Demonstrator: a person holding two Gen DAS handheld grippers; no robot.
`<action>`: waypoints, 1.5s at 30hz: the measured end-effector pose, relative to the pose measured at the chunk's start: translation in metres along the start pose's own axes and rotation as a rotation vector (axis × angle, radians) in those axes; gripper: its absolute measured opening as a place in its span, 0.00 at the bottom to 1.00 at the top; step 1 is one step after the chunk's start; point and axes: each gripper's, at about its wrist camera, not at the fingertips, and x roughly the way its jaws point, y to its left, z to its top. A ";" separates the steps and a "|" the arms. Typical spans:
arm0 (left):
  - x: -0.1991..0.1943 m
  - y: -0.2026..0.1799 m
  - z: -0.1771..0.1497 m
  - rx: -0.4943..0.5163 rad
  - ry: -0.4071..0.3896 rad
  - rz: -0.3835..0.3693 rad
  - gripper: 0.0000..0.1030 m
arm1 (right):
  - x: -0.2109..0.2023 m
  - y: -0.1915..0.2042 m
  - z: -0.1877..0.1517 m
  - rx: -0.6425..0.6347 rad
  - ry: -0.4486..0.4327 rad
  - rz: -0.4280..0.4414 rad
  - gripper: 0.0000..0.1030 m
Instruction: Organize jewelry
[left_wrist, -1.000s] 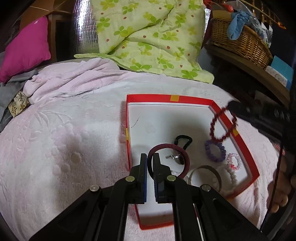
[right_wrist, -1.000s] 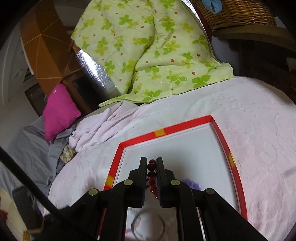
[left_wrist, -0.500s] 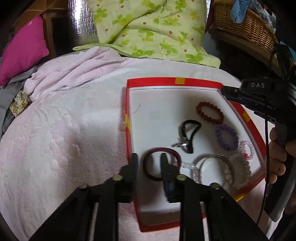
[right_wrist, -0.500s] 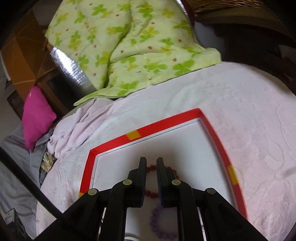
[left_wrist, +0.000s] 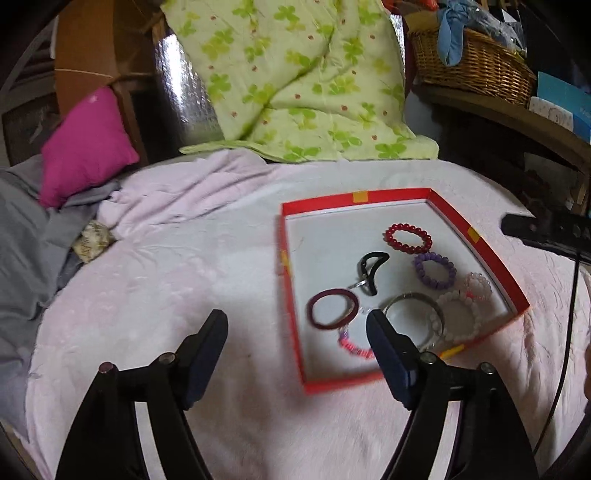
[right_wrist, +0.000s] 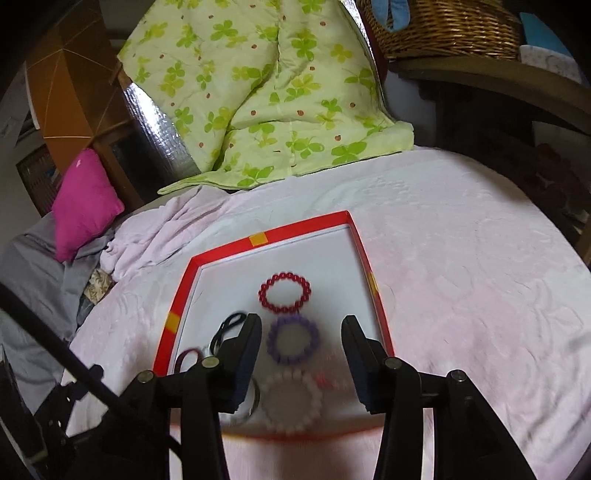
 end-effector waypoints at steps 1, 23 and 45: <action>-0.007 0.002 -0.002 -0.001 -0.009 0.011 0.80 | -0.010 0.001 -0.007 -0.011 -0.003 -0.002 0.52; -0.120 0.026 -0.020 -0.163 -0.063 0.158 0.84 | -0.140 0.027 -0.106 -0.161 -0.138 -0.100 0.62; -0.084 0.017 -0.018 -0.085 -0.067 0.143 0.84 | -0.089 0.037 -0.106 -0.200 -0.141 -0.157 0.63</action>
